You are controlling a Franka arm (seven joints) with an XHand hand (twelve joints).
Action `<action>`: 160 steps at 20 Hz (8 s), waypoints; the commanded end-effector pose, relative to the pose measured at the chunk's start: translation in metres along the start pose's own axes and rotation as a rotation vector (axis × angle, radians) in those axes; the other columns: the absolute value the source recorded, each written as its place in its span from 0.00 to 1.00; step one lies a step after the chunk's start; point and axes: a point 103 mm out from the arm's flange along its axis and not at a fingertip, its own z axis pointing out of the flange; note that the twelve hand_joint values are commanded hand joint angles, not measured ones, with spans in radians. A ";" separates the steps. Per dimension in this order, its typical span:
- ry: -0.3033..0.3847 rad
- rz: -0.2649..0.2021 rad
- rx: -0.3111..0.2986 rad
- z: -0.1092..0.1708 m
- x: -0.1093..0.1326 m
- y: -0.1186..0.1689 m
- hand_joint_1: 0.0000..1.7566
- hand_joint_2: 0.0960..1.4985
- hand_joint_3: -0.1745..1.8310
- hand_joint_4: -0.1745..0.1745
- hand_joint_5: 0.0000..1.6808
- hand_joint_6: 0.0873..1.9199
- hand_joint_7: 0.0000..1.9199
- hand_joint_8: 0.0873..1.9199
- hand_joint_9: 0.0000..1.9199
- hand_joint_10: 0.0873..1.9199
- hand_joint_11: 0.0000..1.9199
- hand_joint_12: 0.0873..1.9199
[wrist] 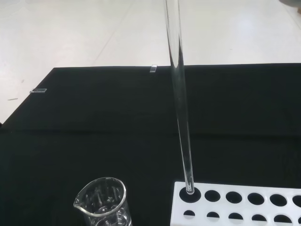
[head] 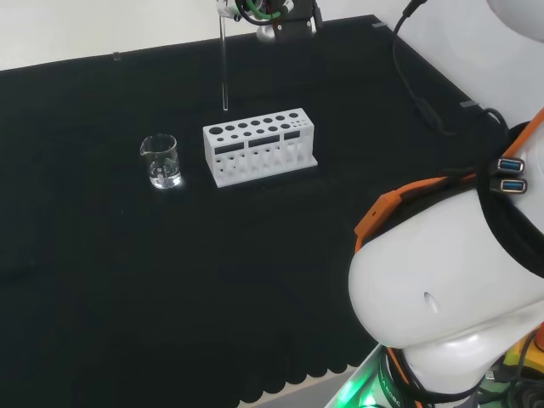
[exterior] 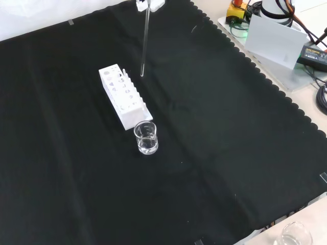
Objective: Stir in the beaker to the left of the white test tube rack with the glass rod.
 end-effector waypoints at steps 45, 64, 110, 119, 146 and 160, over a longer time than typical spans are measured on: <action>0.060 -0.191 0.103 0.056 0.093 0.084 0.73 0.71 0.00 0.25 0.66 0.36 0.68 0.30 0.86 0.31 0.86 0.32; 0.064 -0.188 0.114 0.093 0.085 0.112 0.73 0.71 0.00 0.25 0.66 0.36 0.68 0.30 0.86 0.31 0.86 0.33; 0.071 -0.187 0.222 0.154 0.076 0.112 0.73 0.71 0.00 0.26 0.67 0.36 0.68 0.29 0.86 0.31 0.87 0.34; 0.061 -0.151 0.210 0.145 0.050 0.109 0.73 0.71 0.00 0.26 0.67 0.36 0.68 0.29 0.86 0.31 0.87 0.34; 0.074 -0.188 0.238 0.164 0.083 0.133 0.73 0.71 0.00 0.26 0.66 0.36 0.68 0.29 0.86 0.31 0.87 0.34; 0.066 -0.195 0.227 0.143 0.084 0.080 0.73 0.71 0.00 0.25 0.66 0.36 0.68 0.29 0.86 0.31 0.87 0.34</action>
